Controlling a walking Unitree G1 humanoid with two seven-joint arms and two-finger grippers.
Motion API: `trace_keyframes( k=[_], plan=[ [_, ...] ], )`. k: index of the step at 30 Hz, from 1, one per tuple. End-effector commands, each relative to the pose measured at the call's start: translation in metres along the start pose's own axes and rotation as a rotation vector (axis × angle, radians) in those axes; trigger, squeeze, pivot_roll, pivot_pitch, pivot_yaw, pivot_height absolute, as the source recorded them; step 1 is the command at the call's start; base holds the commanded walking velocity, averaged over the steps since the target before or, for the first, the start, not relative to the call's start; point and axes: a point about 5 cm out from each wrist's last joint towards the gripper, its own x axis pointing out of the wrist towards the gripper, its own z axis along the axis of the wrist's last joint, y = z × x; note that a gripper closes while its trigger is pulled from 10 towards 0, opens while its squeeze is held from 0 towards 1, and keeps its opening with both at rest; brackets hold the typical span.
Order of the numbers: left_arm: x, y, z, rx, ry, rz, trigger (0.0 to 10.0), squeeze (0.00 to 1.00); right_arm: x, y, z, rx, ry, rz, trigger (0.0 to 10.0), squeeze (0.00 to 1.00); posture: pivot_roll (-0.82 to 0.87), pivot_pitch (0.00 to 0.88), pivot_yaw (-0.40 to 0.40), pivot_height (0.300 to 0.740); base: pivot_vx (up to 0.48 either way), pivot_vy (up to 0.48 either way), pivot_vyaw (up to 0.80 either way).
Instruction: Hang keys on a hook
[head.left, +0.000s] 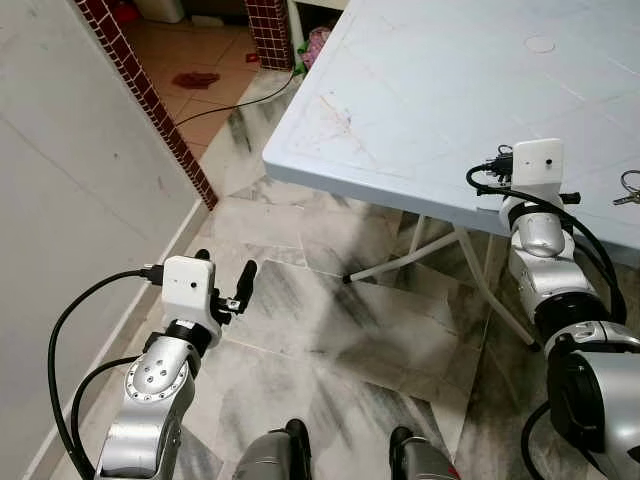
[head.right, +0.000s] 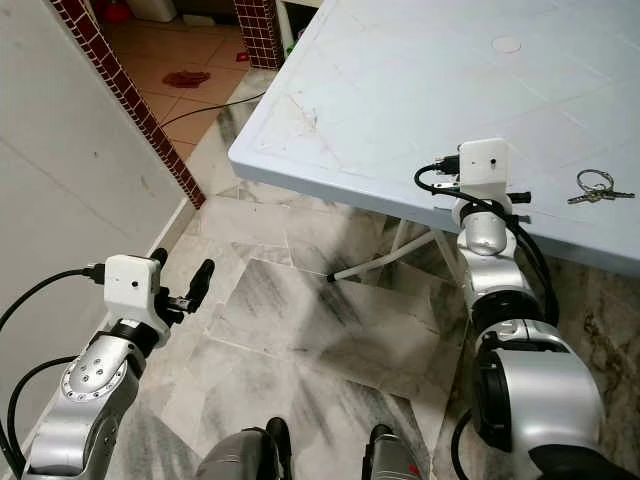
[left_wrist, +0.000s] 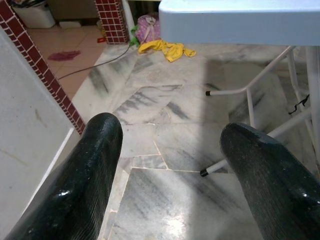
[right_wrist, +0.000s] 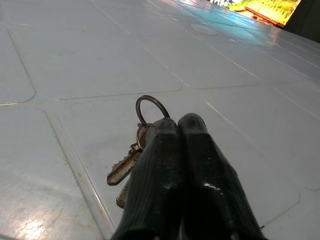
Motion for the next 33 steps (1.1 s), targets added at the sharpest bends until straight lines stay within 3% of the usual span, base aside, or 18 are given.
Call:
trace_keyframes(
  k=[1, 14, 23, 33],
  plan=[
    [-0.006, 0.005, -0.001, 0.009, 0.011, 0.017, 10.0, 0.00, -0.008, 0.006, -0.023, 0.012, 0.108, 0.025, 0.0, 0.00, 0.19, 0.271, 0.146, 0.740, 0.000, 0.000, 0.00],
    [-0.006, 0.002, -0.002, 0.004, 0.013, 0.017, 10.0, 0.00, -0.009, 0.008, -0.025, 0.036, 0.108, 0.043, 0.0, 0.00, 0.18, 0.272, 0.139, 0.740, 0.000, 0.000, 0.00],
    [-0.002, 0.000, -0.002, -0.004, 0.009, 0.018, 10.0, 0.00, -0.010, 0.017, -0.012, 0.093, -0.002, 0.080, 0.0, 0.00, 0.16, 0.263, 0.130, 0.740, 0.000, 0.000, 0.00],
    [0.003, -0.004, -0.003, -0.016, 0.005, 0.006, 10.0, 0.00, -0.016, 0.015, -0.014, 0.085, -0.042, 0.055, 0.0, 0.00, 0.14, 0.258, 0.126, 0.740, 0.000, 0.000, 0.00]
  ],
)
